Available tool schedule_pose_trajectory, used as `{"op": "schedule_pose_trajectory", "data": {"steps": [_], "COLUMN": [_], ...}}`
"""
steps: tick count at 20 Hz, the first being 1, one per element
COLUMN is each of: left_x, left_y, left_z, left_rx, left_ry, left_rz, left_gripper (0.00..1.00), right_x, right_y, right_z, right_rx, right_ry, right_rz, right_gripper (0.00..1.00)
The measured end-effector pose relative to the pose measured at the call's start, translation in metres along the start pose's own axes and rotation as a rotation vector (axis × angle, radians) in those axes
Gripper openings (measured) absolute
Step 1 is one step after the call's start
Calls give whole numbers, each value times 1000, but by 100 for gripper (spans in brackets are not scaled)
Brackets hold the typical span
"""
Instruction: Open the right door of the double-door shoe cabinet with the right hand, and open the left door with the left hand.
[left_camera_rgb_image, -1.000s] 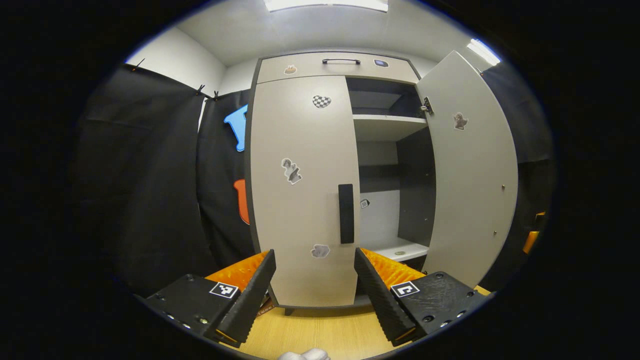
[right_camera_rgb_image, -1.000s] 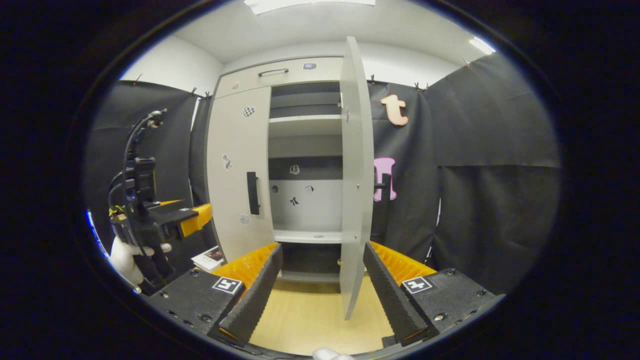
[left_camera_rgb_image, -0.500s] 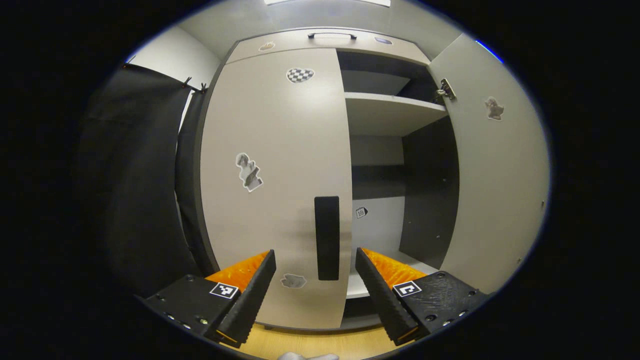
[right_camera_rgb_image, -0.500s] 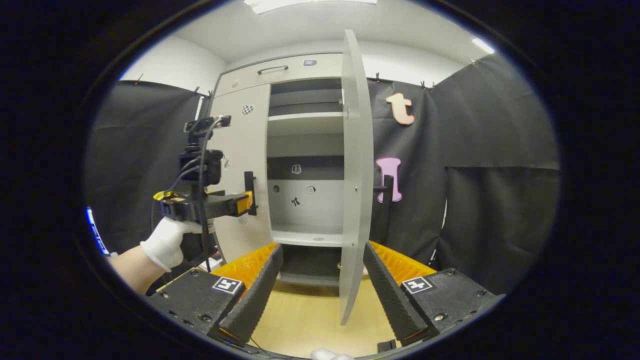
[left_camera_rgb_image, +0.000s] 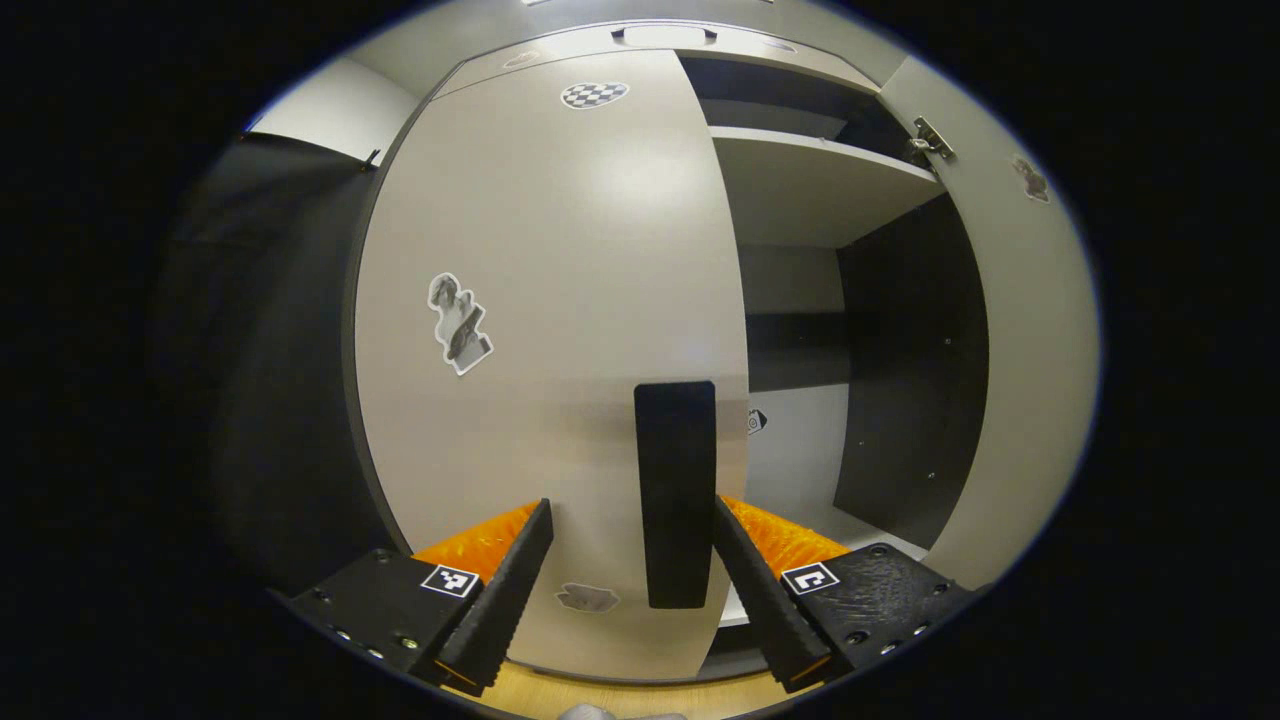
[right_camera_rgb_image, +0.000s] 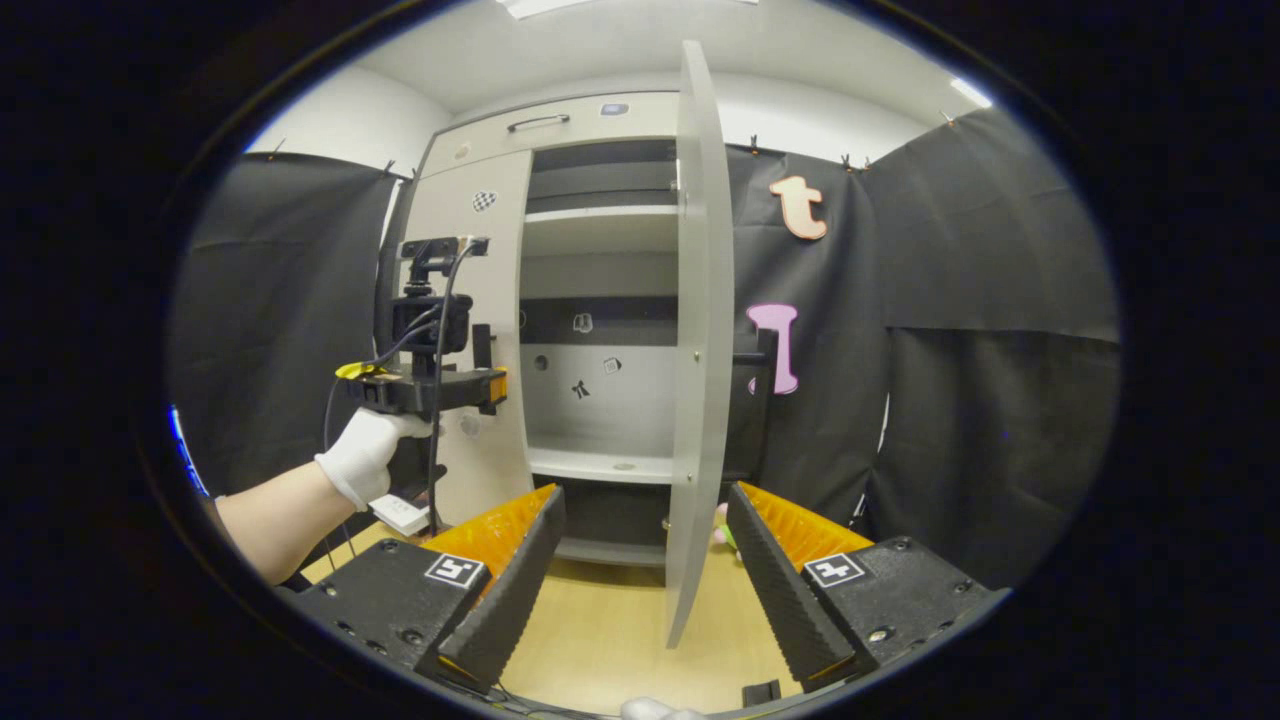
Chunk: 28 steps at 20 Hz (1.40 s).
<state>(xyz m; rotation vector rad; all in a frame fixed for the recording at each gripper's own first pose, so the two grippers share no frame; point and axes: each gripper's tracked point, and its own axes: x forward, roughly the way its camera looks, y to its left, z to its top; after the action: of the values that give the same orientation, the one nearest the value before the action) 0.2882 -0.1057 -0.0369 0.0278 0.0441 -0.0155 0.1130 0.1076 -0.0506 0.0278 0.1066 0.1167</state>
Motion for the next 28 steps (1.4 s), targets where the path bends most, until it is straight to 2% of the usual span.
{"op": "schedule_pose_trajectory", "data": {"steps": [1, 2, 3, 4, 5, 6, 7, 8, 9, 12, 13, 14, 15, 16, 18, 21, 22, 28], "left_x": [1, 3, 4, 5, 5, 6, 4, 8, 7, 6, 10, 7, 0, 5, 2, -3, -2, -18], "left_y": [0, -4, -8, -12, -16, -20, -22, -23, -22, -20, -20, -19, -19, -19, -19, -18, -19, -17], "left_z": [-2, -2, -3, -5, -7, -5, -8, -9, -8, -10, -9, -10, -9, -10, -10, -10, -9, -10], "left_rx": [-1, -1, 1, 7, 17, 26, 29, 25, 22, 4, 4, 6, 3, 0, 13, 12, 19, 34], "left_ry": [4, 4, 0, 0, 3, -13, -3, 4, 0, 19, 18, 24, 27, 31, 29, 36, 32, 31], "left_rz": [-5, -26, -44, -62, -72, -93, -98, -98, -102, -104, -102, -101, -105, -109, -129, -151, -159, -206], "left_gripper": [93, 84, 82, 70, 65, 54, 58, 34, 35, 25, 25, 17, 18, 11, 7, 7, 4, 4], "right_x": [1, 1, 2, 3, 4, 4, 3, 2, 1, -1, 1, 2, 2, 3, 3, 2, 2, -1], "right_y": [0, 1, 3, 4, 5, 5, 4, 2, -1, -7, -7, -5, -2, 0, 3, 7, 9, 17], "right_z": [0, 0, 0, 0, -1, -2, -2, -2, -3, -5, -8, -12, -15, -16, -18, -20, -21, -21], "right_rx": [-4, -10, -15, -18, -19, -19, -17, -16, -15, -23, -24, -23, -24, -27, -26, -21, -22, -19], "right_ry": [2, 4, 4, 4, 3, 6, 6, 7, 9, 12, 21, 35, 45, 47, 47, 49, 50, 44], "right_rz": [4, 7, 10, 13, 15, 16, 17, 14, 11, -4, -4, 2, 11, 15, 21, 32, 35, 45], "right_gripper": [99, 99, 99, 99, 99, 99, 99, 99, 99, 99, 99, 99, 100, 100, 99, 100, 100, 99]}}
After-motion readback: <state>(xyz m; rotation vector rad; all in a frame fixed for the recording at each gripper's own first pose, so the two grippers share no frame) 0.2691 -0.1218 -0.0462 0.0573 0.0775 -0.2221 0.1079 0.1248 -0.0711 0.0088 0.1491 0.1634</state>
